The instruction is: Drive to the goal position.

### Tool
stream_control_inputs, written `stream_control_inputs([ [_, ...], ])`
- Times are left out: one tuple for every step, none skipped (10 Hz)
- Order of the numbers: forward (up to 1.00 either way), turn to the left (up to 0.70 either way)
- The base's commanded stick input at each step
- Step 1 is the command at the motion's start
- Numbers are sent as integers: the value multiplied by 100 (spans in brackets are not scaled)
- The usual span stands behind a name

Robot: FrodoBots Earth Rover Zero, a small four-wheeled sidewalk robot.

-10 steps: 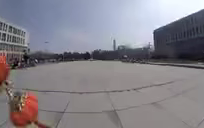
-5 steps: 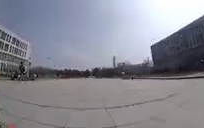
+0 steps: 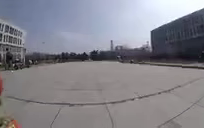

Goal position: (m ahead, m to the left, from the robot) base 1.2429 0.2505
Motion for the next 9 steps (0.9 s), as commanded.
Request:
stream_control_inputs([
  [100, 0],
  [100, 0],
  [100, 0],
  [100, 0],
  [99, 0],
  [99, 0],
  [99, 0],
  [98, 0],
  [98, 0],
])
